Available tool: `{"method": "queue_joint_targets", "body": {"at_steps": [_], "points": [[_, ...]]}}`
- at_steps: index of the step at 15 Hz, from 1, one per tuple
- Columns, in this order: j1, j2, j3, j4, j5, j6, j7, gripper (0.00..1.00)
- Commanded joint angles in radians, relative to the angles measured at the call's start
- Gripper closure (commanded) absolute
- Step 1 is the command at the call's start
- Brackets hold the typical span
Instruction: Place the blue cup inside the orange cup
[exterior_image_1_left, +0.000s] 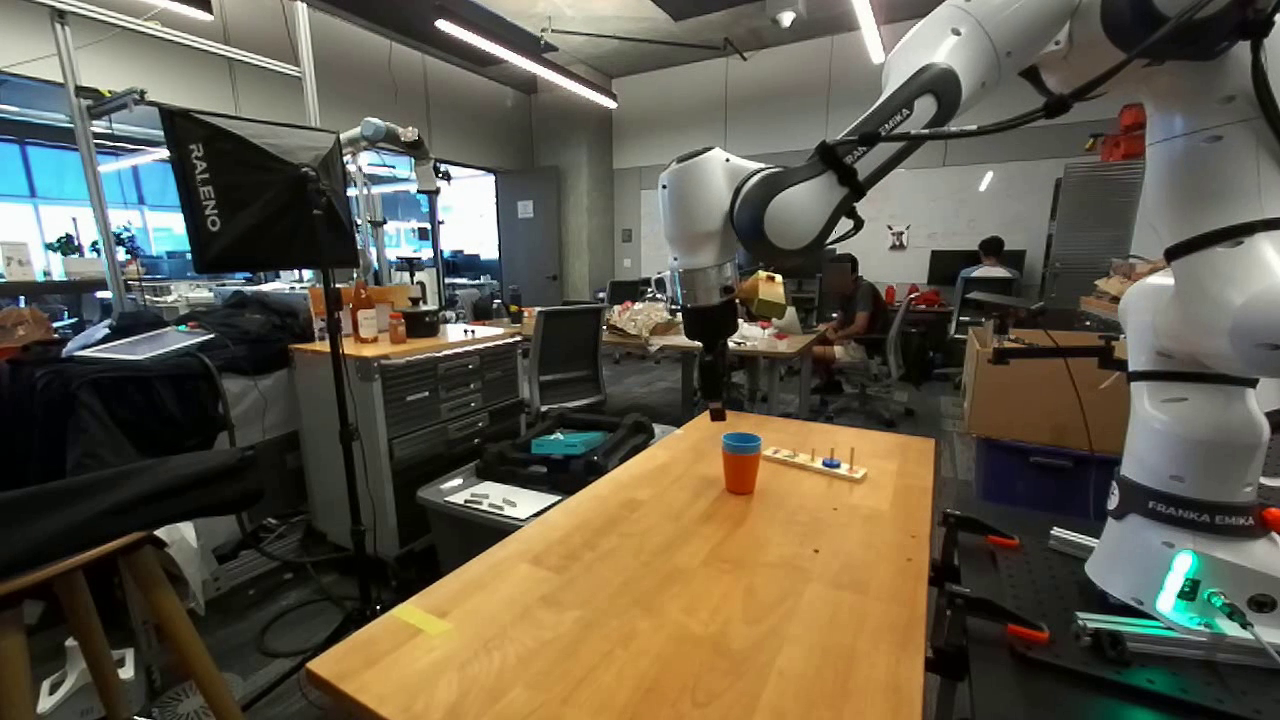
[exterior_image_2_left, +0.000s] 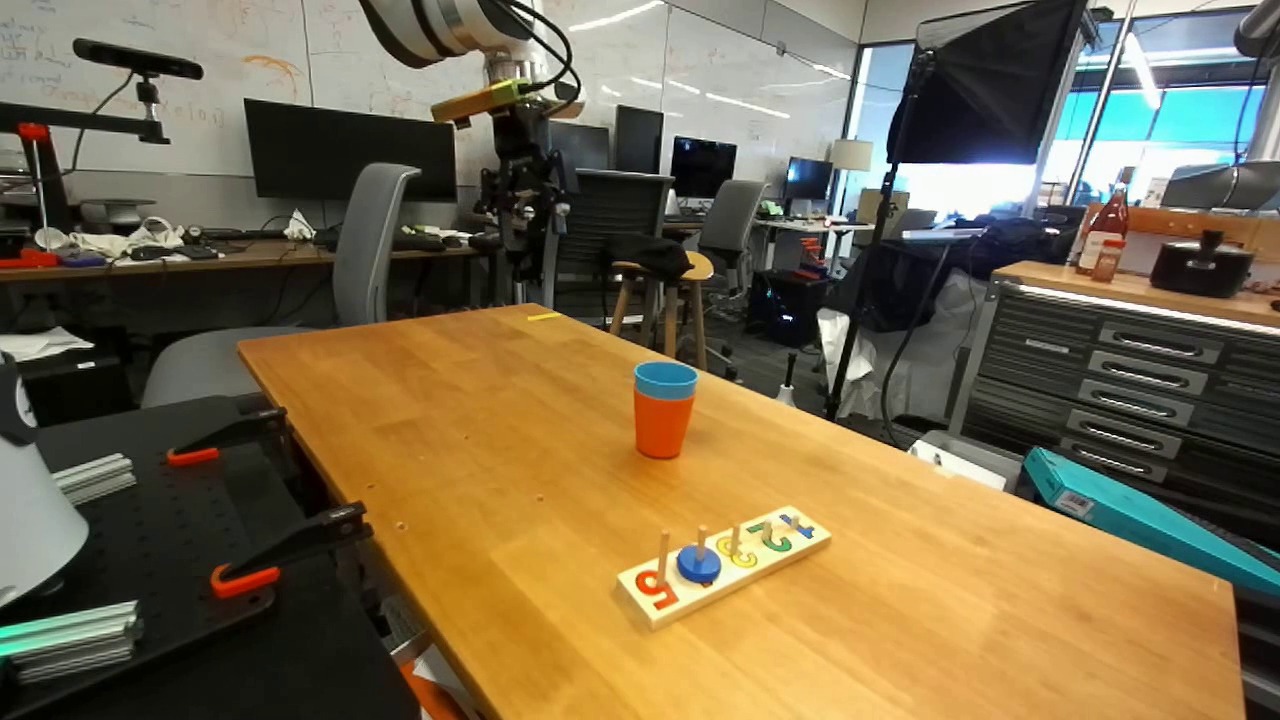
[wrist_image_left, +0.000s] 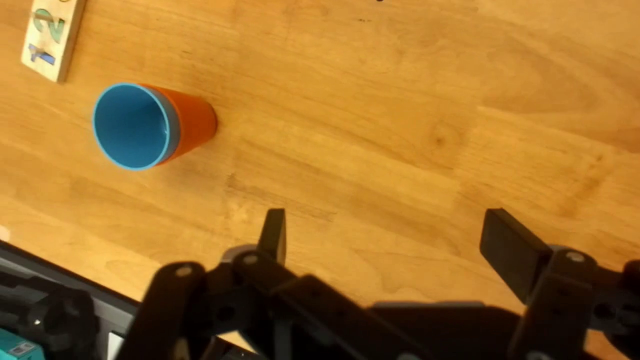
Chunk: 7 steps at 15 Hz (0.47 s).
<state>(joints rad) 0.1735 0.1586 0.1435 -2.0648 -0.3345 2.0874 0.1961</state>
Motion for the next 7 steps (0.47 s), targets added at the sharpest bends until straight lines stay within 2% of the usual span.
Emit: {"method": "queue_joint_targets", "body": {"at_steps": [1, 7], "points": [[0.008, -0.018, -0.011, -0.008, -0.005, -0.009, 0.040, 0.00], [0.005, -0.001, -0.011, -0.001, -0.002, 0.004, 0.021, 0.00]]}}
